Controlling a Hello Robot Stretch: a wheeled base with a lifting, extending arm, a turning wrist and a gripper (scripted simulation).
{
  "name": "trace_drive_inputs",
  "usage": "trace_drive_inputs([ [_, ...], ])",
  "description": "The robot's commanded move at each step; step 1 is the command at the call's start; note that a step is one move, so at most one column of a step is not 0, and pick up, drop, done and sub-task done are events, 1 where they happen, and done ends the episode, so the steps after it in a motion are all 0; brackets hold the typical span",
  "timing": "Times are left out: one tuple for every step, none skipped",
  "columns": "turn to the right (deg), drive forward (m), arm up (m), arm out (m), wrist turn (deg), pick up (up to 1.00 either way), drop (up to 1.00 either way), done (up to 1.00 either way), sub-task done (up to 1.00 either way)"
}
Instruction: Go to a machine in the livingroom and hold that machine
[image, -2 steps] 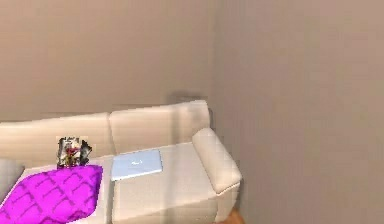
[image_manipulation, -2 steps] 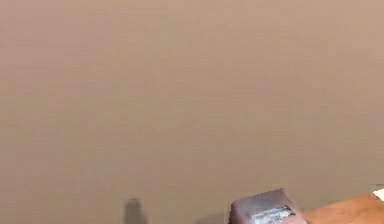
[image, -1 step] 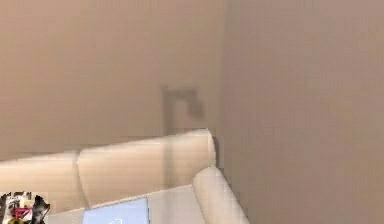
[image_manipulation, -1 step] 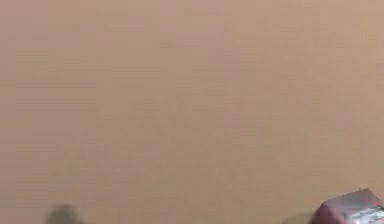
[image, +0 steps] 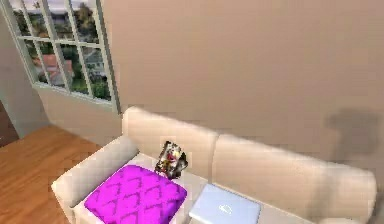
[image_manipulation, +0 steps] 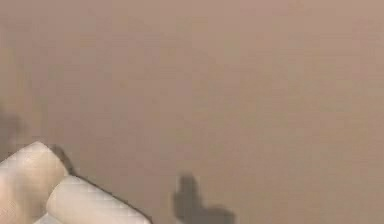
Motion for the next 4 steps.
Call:
trace_drive_inputs([
  [-45.0, 0.0, 0.0, 0.0, 0.0, 0.0, 0.0, 0.0, 0.0],
  [-27.0, 0.0, 0.0, 0.0, 0.0, 0.0, 0.0, 0.0, 0.0],
  [0.0, 0.0, 0.44, 0.0, 0.0, 0.0, 0.0, 0.0, 0.0],
  [0.0, 0.0, 0.0, 0.36, 0.0, 0.0, 0.0, 0.0, 0.0],
])
